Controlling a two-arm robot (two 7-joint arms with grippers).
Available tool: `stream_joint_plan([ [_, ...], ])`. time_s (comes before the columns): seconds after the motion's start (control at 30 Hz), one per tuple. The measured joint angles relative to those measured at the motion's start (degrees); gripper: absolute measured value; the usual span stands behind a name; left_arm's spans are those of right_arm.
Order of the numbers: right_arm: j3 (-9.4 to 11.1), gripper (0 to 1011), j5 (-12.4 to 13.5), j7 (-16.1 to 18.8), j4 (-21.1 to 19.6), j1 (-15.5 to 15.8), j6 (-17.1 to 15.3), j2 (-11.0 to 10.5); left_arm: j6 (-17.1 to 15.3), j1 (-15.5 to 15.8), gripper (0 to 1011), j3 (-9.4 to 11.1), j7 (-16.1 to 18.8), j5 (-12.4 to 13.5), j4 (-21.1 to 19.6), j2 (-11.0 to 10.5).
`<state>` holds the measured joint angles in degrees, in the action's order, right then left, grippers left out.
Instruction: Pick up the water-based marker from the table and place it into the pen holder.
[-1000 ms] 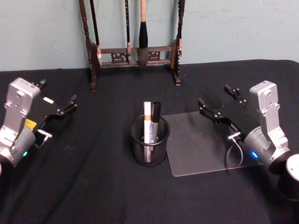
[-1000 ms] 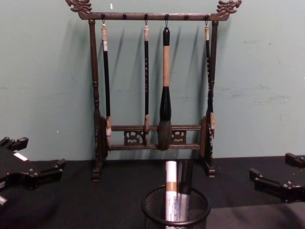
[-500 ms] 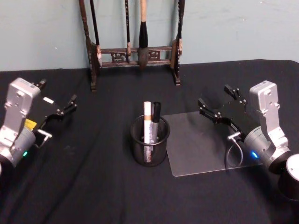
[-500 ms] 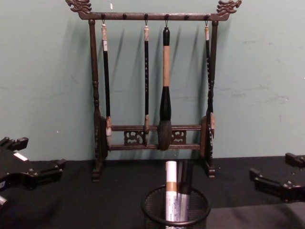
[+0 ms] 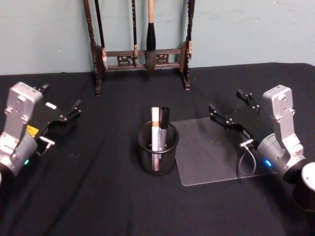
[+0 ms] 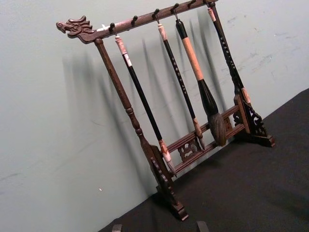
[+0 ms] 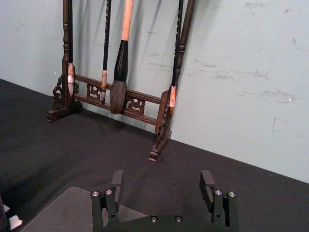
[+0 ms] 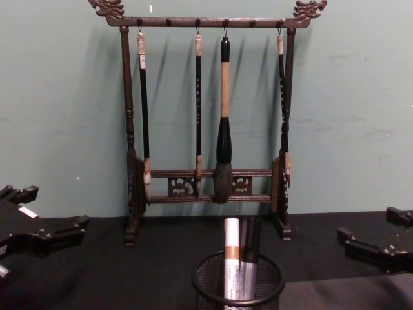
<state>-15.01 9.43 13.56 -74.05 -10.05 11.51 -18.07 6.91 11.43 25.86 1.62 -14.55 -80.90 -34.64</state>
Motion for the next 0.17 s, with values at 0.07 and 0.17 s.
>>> stream_joint_plan([
  [0.07,0.0,1002,0.0,0.0,0.0,0.0,0.0,0.0,0.0,0.0,1001,0.0,0.0,0.0,0.0,0.0],
  [0.17,0.0,1002,0.0,0.0,0.0,0.0,0.0,0.0,0.0,0.0,1001,0.0,0.0,0.0,0.0,0.0],
])
